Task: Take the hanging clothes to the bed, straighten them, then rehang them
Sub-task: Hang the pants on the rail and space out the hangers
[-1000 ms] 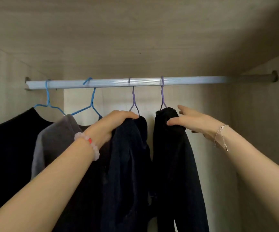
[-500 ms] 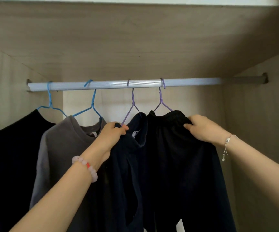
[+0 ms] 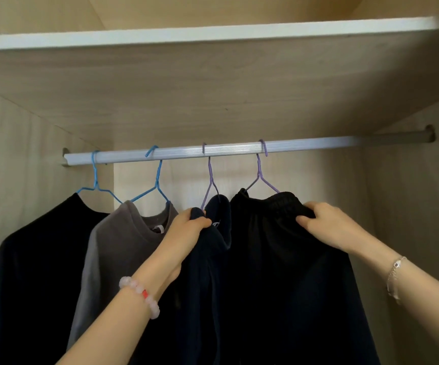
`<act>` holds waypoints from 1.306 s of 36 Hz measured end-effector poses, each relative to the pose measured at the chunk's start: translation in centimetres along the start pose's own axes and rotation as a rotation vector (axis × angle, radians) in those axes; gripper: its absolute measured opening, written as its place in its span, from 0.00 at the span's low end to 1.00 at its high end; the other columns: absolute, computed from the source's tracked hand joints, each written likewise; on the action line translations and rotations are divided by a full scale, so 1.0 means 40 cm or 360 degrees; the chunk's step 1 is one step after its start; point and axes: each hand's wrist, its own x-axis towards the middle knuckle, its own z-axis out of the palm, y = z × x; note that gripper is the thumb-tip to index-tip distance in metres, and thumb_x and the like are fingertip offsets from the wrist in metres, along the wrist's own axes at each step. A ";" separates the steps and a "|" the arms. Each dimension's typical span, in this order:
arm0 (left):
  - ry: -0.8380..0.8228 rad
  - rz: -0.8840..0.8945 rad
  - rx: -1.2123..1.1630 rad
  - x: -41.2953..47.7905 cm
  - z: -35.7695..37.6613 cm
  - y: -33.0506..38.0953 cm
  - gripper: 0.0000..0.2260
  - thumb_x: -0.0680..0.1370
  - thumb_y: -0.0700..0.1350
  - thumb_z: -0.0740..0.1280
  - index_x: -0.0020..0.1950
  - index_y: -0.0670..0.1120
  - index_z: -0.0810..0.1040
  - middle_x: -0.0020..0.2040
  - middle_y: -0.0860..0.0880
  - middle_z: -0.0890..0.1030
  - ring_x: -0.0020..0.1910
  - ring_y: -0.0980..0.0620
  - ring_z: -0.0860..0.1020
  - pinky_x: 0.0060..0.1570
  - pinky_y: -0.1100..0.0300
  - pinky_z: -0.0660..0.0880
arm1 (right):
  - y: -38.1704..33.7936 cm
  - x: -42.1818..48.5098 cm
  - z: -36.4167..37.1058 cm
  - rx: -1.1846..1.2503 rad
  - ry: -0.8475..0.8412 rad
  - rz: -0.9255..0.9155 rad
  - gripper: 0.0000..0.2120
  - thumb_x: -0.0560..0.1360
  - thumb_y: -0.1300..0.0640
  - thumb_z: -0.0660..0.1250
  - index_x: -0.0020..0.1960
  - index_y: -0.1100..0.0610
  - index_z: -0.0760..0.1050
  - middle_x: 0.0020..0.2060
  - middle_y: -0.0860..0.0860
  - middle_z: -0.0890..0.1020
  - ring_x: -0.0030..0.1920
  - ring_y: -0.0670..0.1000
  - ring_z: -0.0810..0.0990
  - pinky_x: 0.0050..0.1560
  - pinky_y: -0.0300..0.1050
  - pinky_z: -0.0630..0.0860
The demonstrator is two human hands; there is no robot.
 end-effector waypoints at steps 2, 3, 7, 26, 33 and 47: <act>-0.0103 0.0043 0.0089 -0.012 0.002 -0.004 0.06 0.76 0.40 0.63 0.51 0.44 0.76 0.51 0.41 0.80 0.50 0.44 0.79 0.54 0.51 0.75 | -0.001 -0.007 -0.004 0.0002 0.0023 0.0007 0.15 0.86 0.56 0.62 0.68 0.62 0.79 0.62 0.61 0.86 0.64 0.62 0.82 0.62 0.53 0.78; -0.0141 0.0069 0.0119 -0.019 0.003 -0.005 0.06 0.76 0.40 0.63 0.52 0.45 0.75 0.51 0.41 0.80 0.51 0.44 0.79 0.55 0.50 0.75 | -0.004 -0.011 -0.005 -0.0012 0.0036 0.0008 0.16 0.87 0.55 0.62 0.70 0.61 0.79 0.64 0.60 0.85 0.65 0.62 0.82 0.64 0.53 0.78; -0.0209 0.0249 0.0251 -0.046 0.002 -0.012 0.07 0.77 0.40 0.61 0.52 0.48 0.75 0.52 0.43 0.80 0.52 0.47 0.80 0.55 0.54 0.75 | -0.022 -0.034 0.004 -0.0182 0.0233 -0.0081 0.24 0.87 0.52 0.62 0.81 0.57 0.70 0.77 0.56 0.75 0.78 0.60 0.71 0.74 0.52 0.71; 0.0317 0.0952 0.1337 -0.124 -0.149 0.096 0.08 0.76 0.47 0.61 0.52 0.55 0.77 0.46 0.58 0.81 0.46 0.58 0.79 0.50 0.53 0.77 | -0.363 -0.039 0.127 0.0628 -0.0452 0.0032 0.09 0.82 0.56 0.70 0.58 0.61 0.75 0.39 0.52 0.74 0.36 0.48 0.72 0.32 0.40 0.67; 0.0438 0.1164 0.1780 -0.140 -0.139 0.044 0.11 0.77 0.47 0.60 0.57 0.54 0.75 0.51 0.57 0.80 0.51 0.53 0.78 0.44 0.61 0.71 | -0.317 0.038 0.182 0.1021 -0.0304 0.0156 0.22 0.78 0.69 0.64 0.71 0.68 0.74 0.64 0.66 0.81 0.55 0.61 0.82 0.52 0.48 0.81; 0.0633 0.0949 0.1457 -0.061 -0.236 -0.034 0.14 0.74 0.35 0.60 0.58 0.44 0.76 0.58 0.50 0.76 0.58 0.50 0.72 0.51 0.64 0.64 | -0.343 0.152 0.118 0.1192 -0.0112 0.0142 0.26 0.74 0.71 0.63 0.72 0.71 0.74 0.69 0.69 0.80 0.64 0.66 0.82 0.70 0.61 0.80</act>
